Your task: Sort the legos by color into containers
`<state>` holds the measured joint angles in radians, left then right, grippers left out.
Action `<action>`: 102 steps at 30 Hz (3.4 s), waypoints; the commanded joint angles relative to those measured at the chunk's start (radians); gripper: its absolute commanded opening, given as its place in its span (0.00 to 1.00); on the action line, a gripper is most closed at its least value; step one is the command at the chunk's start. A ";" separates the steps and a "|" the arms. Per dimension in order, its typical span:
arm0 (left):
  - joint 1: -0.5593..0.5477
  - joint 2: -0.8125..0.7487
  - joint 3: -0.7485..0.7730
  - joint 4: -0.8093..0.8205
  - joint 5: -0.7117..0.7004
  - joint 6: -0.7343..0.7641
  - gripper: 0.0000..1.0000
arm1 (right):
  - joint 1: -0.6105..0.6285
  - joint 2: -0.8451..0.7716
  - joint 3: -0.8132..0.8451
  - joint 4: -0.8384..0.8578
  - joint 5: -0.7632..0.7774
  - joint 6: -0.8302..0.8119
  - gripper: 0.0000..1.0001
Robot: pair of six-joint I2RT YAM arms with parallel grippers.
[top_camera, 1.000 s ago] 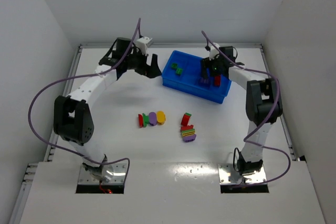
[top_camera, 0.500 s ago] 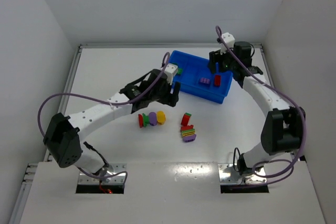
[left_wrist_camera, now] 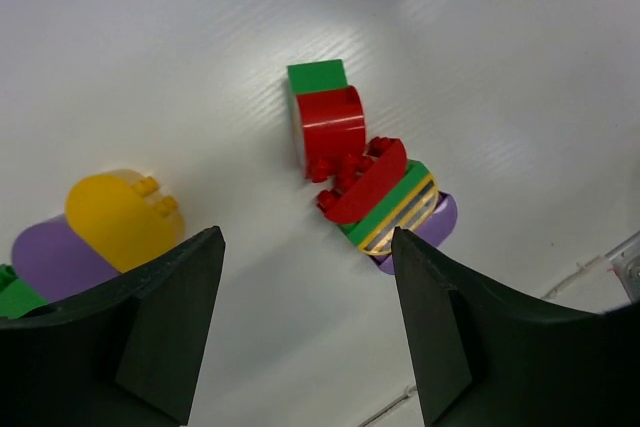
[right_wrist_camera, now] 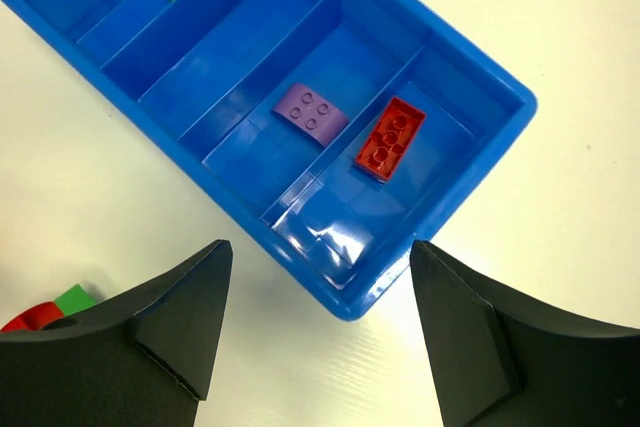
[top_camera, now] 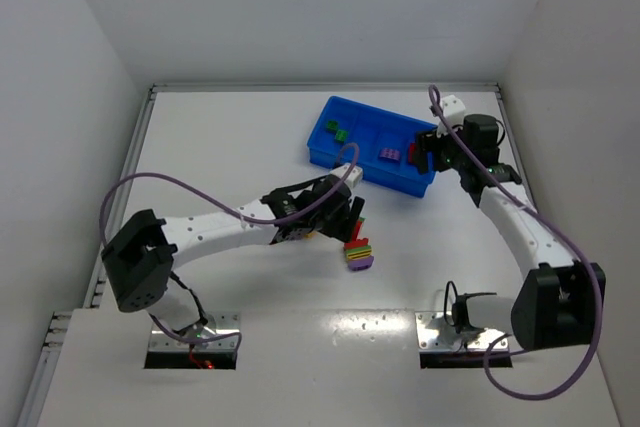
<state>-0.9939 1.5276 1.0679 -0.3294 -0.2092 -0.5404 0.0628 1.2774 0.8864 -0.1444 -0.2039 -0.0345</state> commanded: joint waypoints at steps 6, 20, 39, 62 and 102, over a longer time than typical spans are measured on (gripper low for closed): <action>-0.060 0.091 0.021 0.084 0.025 0.030 0.75 | -0.037 -0.108 -0.063 0.009 0.006 -0.010 0.73; -0.081 0.223 0.099 0.112 0.014 0.060 0.75 | -0.064 -0.127 -0.081 -0.011 -0.032 -0.001 0.73; -0.003 0.341 0.196 0.056 -0.036 0.042 0.74 | -0.073 -0.108 -0.109 0.008 -0.060 0.008 0.73; 0.034 0.348 0.173 0.156 0.074 0.174 0.46 | -0.101 -0.099 -0.118 0.026 -0.100 0.039 0.73; 0.423 0.108 0.294 -0.060 1.223 0.441 0.19 | -0.006 0.243 0.209 -0.345 -1.178 -0.283 0.71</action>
<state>-0.5934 1.6241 1.3182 -0.4034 0.9375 -0.1127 0.0341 1.5200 1.0554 -0.4984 -1.2793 -0.2741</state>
